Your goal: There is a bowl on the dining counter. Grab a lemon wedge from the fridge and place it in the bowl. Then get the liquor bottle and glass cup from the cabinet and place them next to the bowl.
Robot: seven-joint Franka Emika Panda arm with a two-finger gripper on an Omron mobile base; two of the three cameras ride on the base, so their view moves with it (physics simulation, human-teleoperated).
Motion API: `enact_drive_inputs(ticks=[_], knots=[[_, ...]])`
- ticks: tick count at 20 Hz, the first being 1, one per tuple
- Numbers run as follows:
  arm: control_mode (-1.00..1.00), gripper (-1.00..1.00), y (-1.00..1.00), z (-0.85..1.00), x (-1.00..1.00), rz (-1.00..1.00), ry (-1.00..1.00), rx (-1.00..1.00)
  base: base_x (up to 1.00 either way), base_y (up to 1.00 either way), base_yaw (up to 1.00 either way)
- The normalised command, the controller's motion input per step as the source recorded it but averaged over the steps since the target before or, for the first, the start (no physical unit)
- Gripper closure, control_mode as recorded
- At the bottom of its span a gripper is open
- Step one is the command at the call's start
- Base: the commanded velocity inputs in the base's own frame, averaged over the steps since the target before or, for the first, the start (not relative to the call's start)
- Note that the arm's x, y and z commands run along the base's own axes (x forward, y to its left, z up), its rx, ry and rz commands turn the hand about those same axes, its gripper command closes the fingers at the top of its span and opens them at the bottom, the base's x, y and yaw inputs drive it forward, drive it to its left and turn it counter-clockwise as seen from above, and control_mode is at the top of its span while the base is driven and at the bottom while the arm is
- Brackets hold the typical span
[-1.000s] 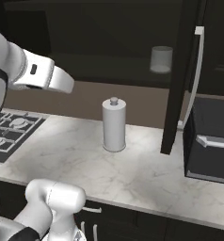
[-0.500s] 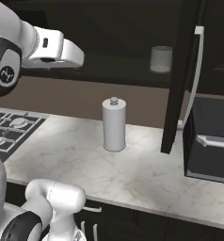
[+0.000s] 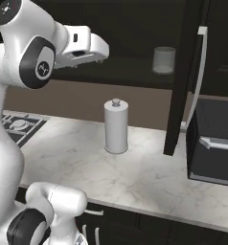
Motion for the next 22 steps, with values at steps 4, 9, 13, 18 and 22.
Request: enact_drive_inputs(ticks=[4, 9, 13, 18, 22], knots=[[-1.0, -1.0, -0.19, -0.25, 0.65, -0.01, 0.0, -0.12, 0.0, 0.0, 0.0], [-1.0, -1.0, -0.14, -0.09, 0.68, -0.08, 0.0, -0.1, 0.0, 0.0, 0.0], [-1.0, -1.0, -0.24, 0.0, 0.57, -0.09, 0.0, -0.06, 0.0, 0.0, 0.0], [-1.0, -1.0, -0.31, 0.0, 0.58, -0.07, 0.01, -0.02, 0.0, 0.0, 0.0], [-1.0, -1.0, -0.34, 0.0, 0.52, -0.04, 0.04, 0.0, 0.0, 0.0, 0.0]])
